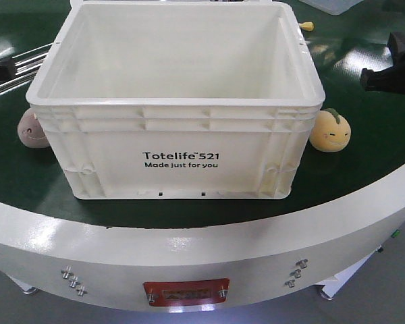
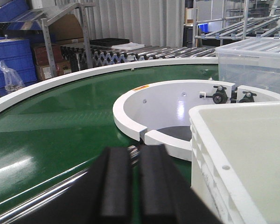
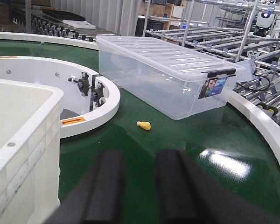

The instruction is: Place moving items into box and shelve

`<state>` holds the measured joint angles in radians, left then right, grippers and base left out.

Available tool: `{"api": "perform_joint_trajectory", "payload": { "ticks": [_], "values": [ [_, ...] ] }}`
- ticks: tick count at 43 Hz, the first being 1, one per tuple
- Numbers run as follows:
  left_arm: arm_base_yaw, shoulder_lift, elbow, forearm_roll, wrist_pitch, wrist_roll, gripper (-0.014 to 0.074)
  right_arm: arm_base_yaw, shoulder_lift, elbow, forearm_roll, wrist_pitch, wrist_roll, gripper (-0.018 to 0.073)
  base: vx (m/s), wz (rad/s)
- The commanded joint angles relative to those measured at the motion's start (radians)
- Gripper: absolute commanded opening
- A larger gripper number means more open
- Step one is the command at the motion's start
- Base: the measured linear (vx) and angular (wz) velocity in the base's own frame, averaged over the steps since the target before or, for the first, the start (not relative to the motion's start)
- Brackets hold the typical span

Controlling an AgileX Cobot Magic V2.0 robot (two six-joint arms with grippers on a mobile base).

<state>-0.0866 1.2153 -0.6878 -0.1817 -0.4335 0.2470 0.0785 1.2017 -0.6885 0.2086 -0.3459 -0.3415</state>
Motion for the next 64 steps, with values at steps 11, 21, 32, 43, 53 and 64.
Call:
{"api": "perform_joint_trajectory", "payload": {
  "ticks": [11, 21, 32, 43, 53, 64],
  "values": [
    [-0.006, -0.022, -0.038, -0.003, -0.106, -0.001, 0.0595, -0.008, -0.018, -0.037, 0.103, -0.039, 0.048, 0.067, 0.0, 0.0],
    [-0.006, -0.022, -0.038, -0.003, -0.078, -0.002, 0.0558, -0.008, 0.066, -0.132, 0.152, 0.194, 0.024, 0.0594, 0.0, 0.0],
    [-0.006, -0.022, -0.038, -0.003, -0.041, -0.002, 0.0537, -0.008, 0.237, -0.328, 0.151, 0.482, 0.04, 0.0588, 0.0, 0.0],
    [-0.006, -0.022, -0.038, -0.003, -0.004, -0.002, 0.0537, -0.105, 0.365, -0.463, 0.122, 0.567, 0.136, 0.058, 0.0, 0.0],
    [-0.006, -0.022, -0.038, -0.003, -0.004, -0.003, 0.0537, -0.147, 0.378, -0.463, 0.117, 0.622, 0.087, 0.058, 0.0, 0.0],
    [-0.006, -0.022, -0.038, -0.003, -0.001, -0.003, 0.0537, -0.145, 0.435, -0.463, 0.122, 0.654, 0.035, 0.058, 0.0, 0.0]
  ]
}}
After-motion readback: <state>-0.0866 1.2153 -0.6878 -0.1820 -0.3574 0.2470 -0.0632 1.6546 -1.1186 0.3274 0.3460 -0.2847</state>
